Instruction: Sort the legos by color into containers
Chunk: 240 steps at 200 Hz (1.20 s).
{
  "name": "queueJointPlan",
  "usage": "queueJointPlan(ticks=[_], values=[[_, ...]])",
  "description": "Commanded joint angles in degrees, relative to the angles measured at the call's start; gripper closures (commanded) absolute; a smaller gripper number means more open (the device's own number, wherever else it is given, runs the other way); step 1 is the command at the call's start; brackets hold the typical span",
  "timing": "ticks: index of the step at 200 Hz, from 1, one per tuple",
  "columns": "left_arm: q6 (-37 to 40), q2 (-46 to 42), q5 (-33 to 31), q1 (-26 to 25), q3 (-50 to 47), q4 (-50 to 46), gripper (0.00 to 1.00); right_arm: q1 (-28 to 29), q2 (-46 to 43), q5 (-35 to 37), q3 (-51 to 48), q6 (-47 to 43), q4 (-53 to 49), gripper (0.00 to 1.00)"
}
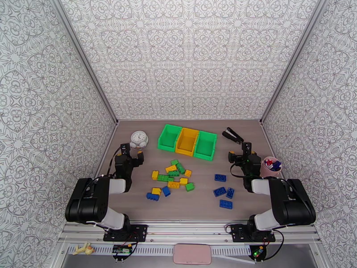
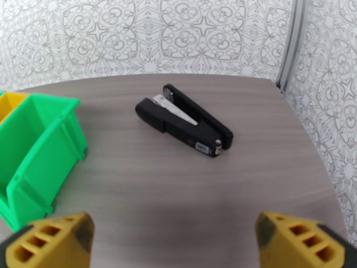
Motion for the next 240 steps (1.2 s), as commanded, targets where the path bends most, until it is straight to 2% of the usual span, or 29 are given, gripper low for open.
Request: queueJointPlan(ticks=[1,168,209,240], values=[[0.56,0.10,-0.37,-0.15,1.14,-0.64,0.00,0.01,0.31,-0.58,1.29,-0.12,-0.93,0.00],[0.86,-0.63,-0.86,-0.47,0.87,-0.59,0.00,0.09,-0.67,-1.17,0.88,-0.51,-0.83,0.00],[3.63,-8.44,-2.78,-3.19,1.65,-8.07,0.00,0.83,-8.65,-0.30,1.37,-1.25,-8.39,0.00],[9.55,-15.92,-3.84,-9.21,2.17,-12.39,0.00,3.78,-15.54,4.24,3.89,-0.39,-19.77,0.00]])
